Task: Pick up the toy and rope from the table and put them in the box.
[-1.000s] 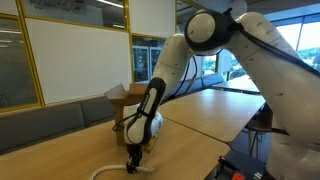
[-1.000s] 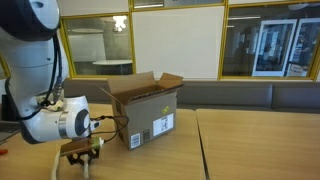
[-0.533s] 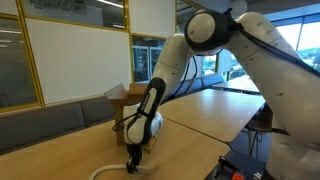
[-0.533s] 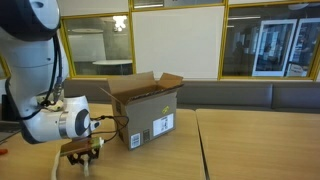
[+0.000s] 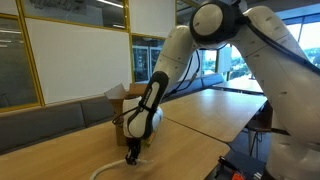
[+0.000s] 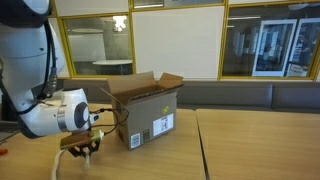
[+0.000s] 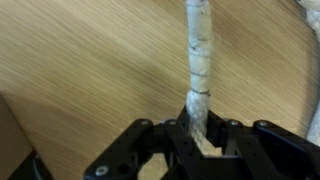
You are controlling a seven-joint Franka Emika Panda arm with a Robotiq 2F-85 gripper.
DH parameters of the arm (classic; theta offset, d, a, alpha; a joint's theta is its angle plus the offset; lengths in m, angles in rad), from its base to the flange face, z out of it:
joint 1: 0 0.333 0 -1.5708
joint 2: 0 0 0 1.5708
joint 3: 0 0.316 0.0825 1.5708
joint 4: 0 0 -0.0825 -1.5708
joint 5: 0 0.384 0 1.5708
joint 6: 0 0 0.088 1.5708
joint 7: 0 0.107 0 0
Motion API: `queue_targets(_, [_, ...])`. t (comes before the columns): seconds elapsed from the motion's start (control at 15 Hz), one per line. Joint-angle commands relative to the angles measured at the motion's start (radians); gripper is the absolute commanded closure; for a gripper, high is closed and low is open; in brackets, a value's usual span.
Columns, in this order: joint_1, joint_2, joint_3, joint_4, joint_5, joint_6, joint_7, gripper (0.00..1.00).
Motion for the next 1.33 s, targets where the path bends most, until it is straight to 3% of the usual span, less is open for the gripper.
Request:
queue_targets(0.0, [0.038, -0.134, -0.035, -0.084, -0.051, -0.003, 0.065, 0.87])
queue_targets(0.53, [0.067, -0.422, -0.001, -0.120, -0.103, -0.152, 0.192, 0.88])
queue_targets(0.93, [0.043, -0.562, 0.071, -0.031, -0.111, -0.300, 0.295, 0.88])
queue_targets(1.27, [0.018, -0.579, 0.095, 0.108, -0.129, -0.384, 0.382, 0.89])
